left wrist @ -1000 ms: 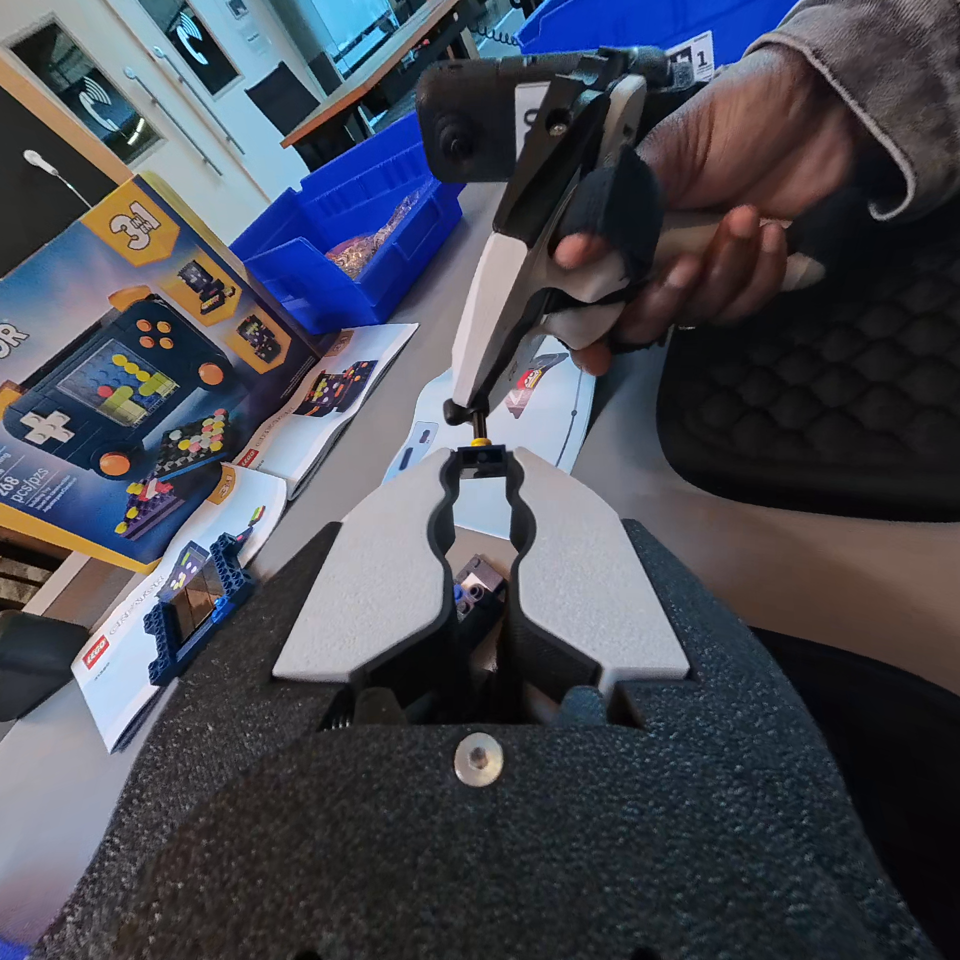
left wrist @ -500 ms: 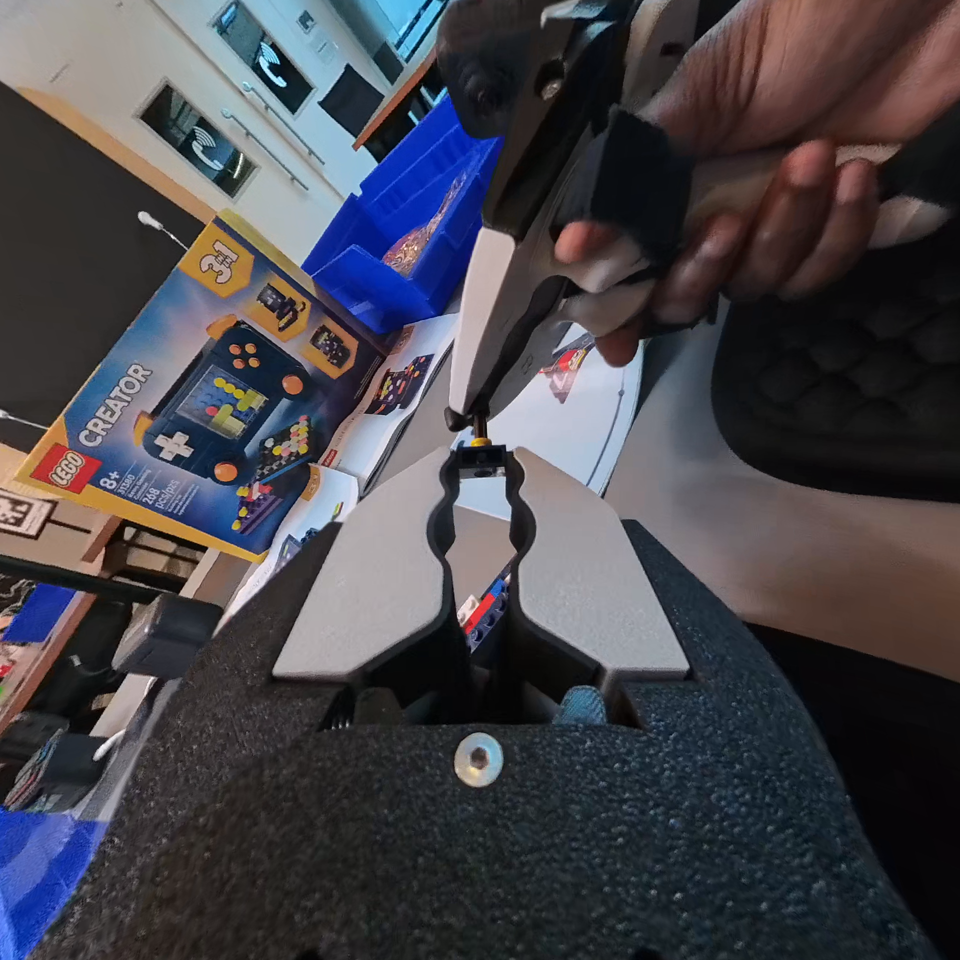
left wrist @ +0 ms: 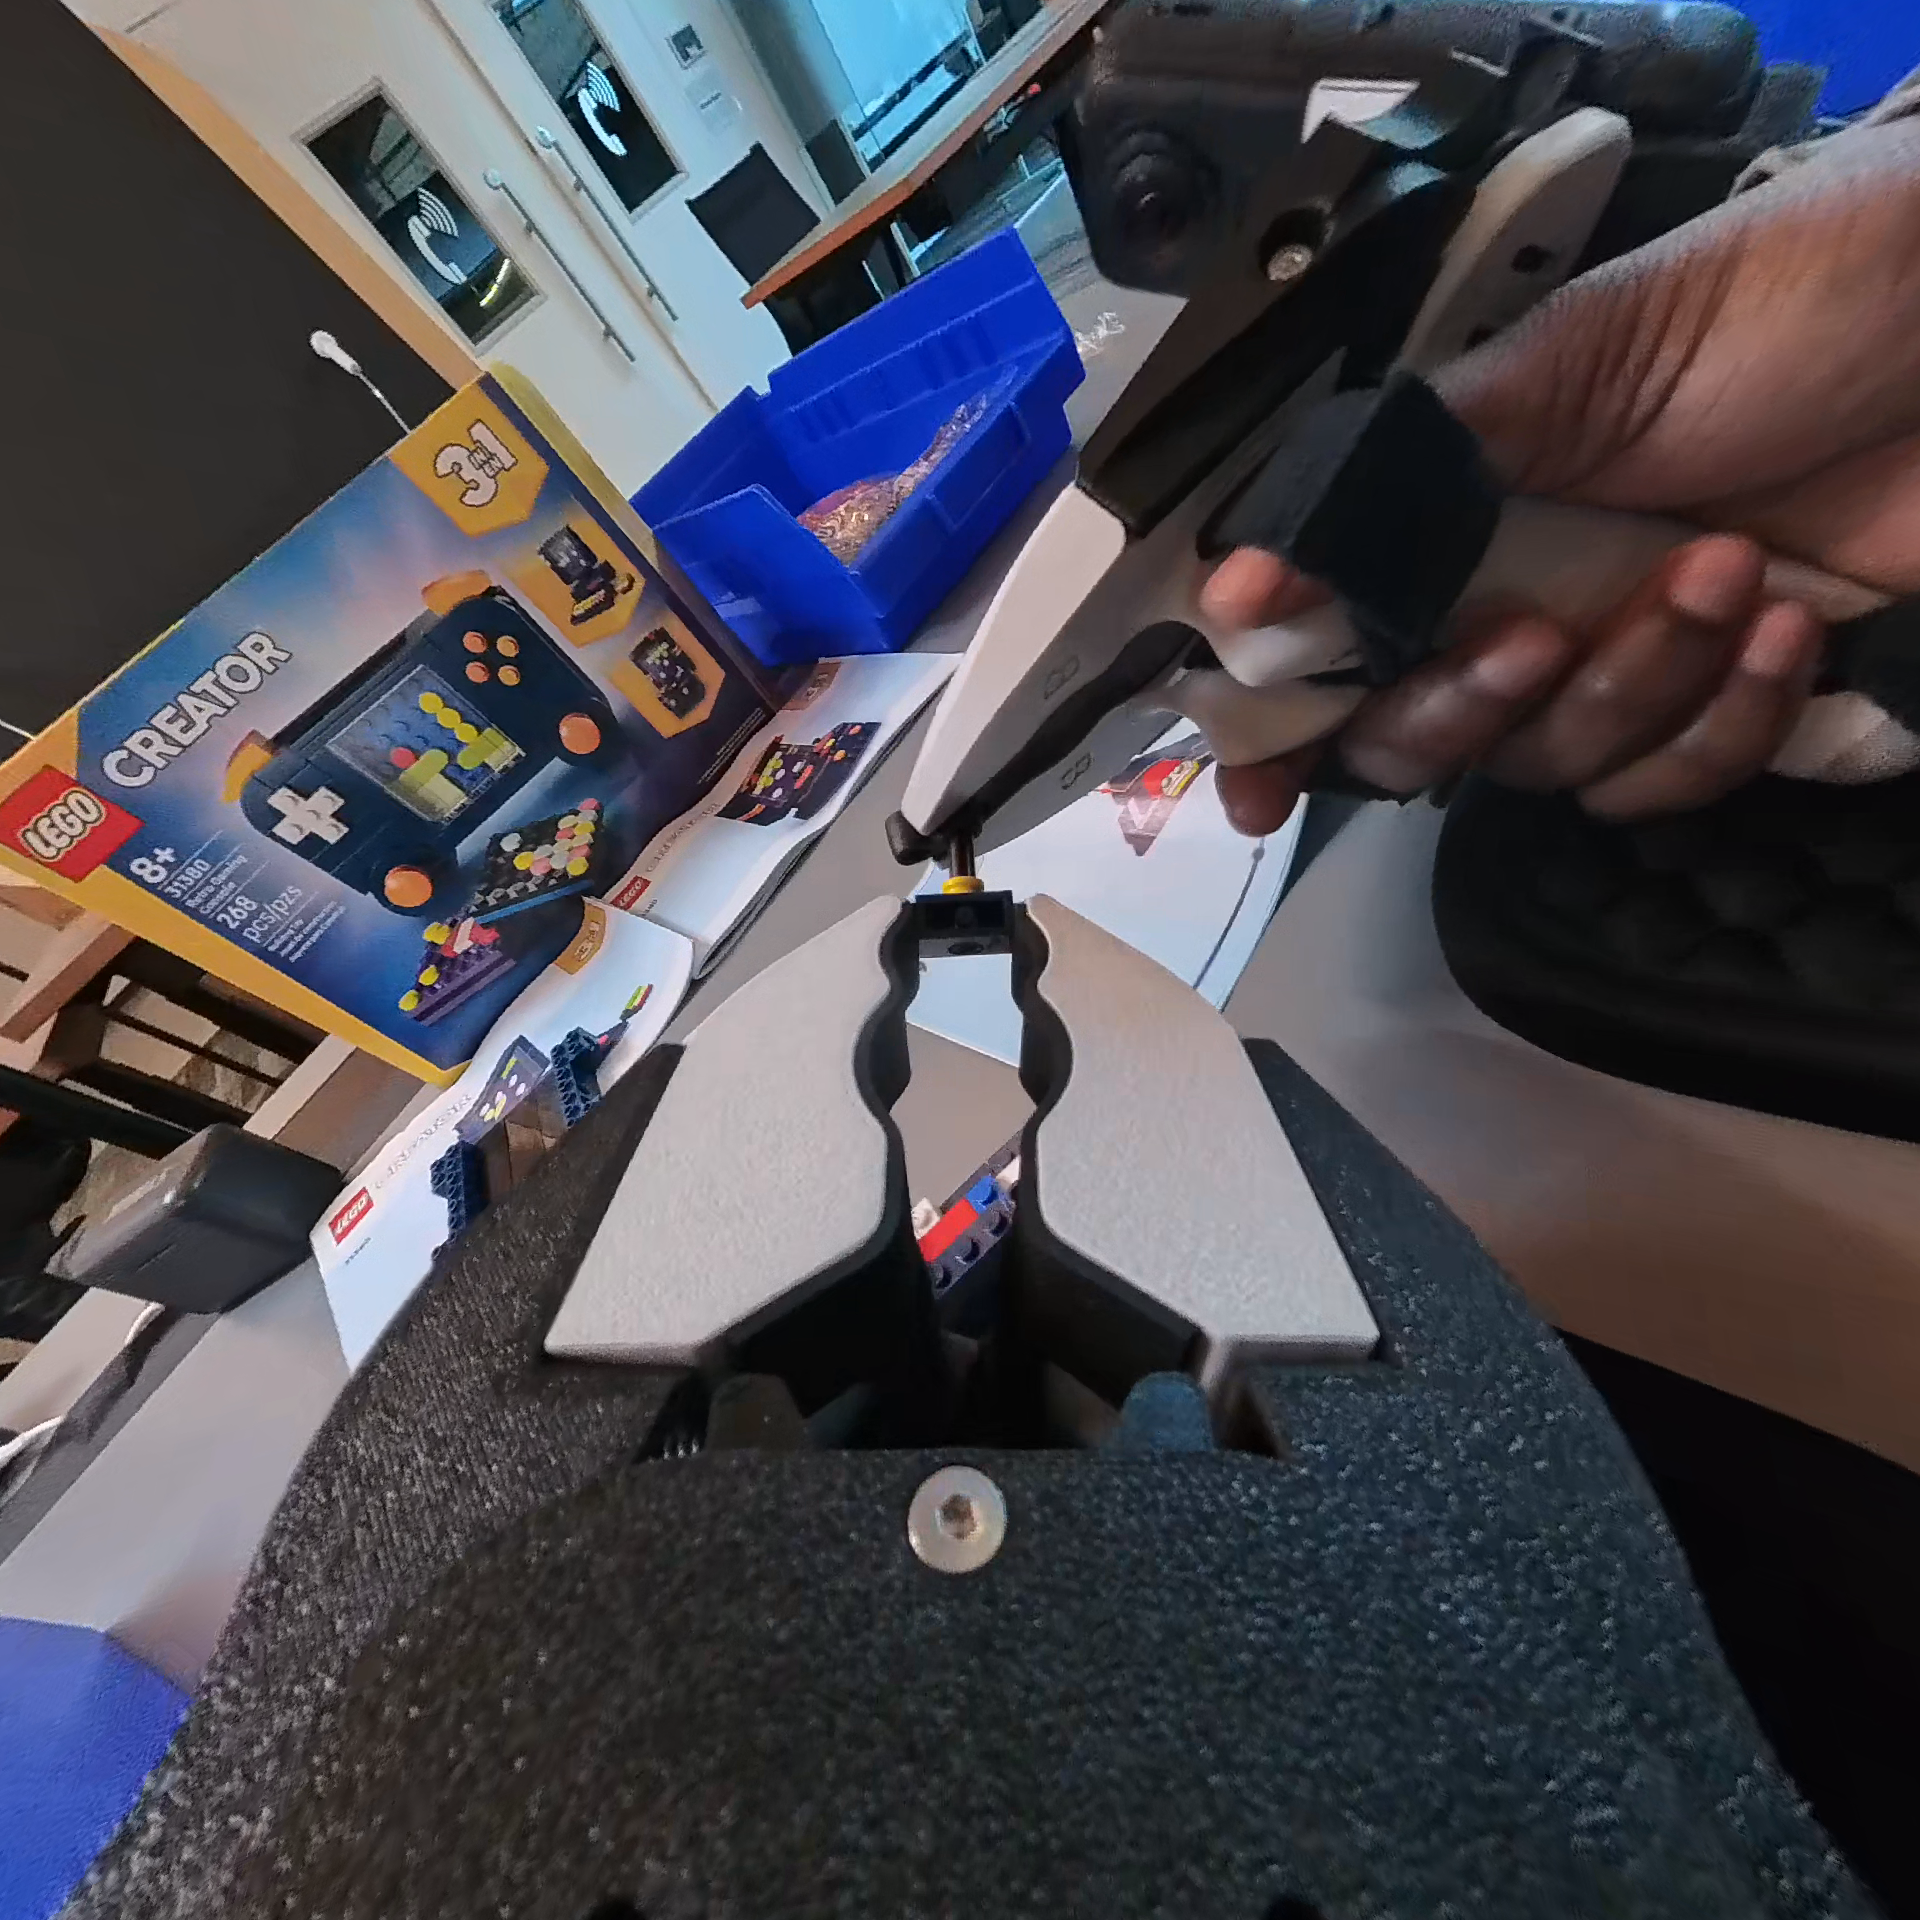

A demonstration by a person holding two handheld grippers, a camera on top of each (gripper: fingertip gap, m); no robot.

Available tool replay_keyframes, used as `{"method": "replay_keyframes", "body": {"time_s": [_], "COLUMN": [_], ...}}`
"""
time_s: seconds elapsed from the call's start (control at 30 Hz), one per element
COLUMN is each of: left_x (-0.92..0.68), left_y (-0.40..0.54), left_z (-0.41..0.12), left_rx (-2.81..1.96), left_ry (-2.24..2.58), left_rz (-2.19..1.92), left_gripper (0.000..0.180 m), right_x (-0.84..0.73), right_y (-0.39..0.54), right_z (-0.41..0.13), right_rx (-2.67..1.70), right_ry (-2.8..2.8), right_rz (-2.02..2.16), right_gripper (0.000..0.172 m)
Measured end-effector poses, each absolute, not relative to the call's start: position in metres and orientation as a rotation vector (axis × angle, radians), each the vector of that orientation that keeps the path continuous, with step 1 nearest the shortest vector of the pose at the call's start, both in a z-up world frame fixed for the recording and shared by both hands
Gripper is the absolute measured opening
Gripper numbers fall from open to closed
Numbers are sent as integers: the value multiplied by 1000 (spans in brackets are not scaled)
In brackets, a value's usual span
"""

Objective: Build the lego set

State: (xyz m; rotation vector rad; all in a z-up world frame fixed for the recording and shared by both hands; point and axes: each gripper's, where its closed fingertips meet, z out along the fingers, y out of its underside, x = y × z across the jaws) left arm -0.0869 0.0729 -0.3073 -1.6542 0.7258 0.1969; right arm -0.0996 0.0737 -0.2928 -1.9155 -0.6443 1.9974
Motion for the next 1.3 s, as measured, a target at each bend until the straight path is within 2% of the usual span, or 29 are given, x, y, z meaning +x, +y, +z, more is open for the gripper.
{"method": "replay_keyframes", "body": {"time_s": [0.23,0.3,0.37,0.53,0.77,1.3], "left_x": [-92,-94,-96,-97,-97,-94], "left_y": [73,74,73,72,72,65], "left_z": [-296,-292,-291,-289,-289,-275], "left_rx": [-1620,-1609,-1605,-1596,-1591,-1536], "left_ry": [645,626,617,616,628,487], "left_rz": [180,185,192,210,230,-116], "left_gripper": [16,16,16,16,16,16], "right_x": [-106,-108,-107,-104,-107,-111], "right_y": [71,65,69,76,73,61], "right_z": [-281,-277,-274,-272,-275,-264], "right_rx": [-1822,-1787,-1752,-1717,-1731,-1597], "right_ry": [-504,-505,-459,-447,-510,-598], "right_rz": [2091,2167,2187,2119,2044,1956], "right_gripper": [7,20,20,9,6,5]}}
